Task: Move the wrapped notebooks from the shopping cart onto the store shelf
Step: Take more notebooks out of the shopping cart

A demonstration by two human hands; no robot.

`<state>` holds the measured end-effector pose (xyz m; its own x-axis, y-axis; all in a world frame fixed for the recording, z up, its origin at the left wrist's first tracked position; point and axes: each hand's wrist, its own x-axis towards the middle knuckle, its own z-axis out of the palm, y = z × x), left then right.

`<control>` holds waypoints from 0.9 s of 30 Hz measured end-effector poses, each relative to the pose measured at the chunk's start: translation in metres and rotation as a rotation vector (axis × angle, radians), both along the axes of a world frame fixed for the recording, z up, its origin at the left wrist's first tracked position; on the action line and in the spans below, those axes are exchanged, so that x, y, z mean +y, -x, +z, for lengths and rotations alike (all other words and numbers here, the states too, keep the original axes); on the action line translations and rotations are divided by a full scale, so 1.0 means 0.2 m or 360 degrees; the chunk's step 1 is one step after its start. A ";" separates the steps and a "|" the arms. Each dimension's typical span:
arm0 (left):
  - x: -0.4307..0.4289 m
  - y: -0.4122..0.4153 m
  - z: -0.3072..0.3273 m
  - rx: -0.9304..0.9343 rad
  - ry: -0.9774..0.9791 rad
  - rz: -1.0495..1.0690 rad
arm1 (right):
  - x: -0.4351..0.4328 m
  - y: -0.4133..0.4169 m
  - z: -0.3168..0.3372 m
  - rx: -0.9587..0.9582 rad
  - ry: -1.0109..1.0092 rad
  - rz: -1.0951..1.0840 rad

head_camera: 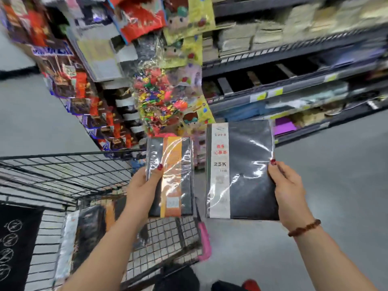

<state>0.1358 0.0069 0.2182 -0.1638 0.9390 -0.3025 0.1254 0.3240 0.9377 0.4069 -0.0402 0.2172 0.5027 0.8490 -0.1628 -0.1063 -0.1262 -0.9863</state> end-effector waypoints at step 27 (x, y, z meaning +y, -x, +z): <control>0.49 -1.70 0.03 -0.0331 0.0068 -0.0354 | 0.04 -1.55 0.14 0.0162 0.0019 -0.0426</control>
<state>0.4753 0.1040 0.2241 0.1137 0.9307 -0.3478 0.0042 0.3496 0.9369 0.7172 -0.0329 0.2443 0.6890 0.6862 -0.2332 -0.2360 -0.0917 -0.9674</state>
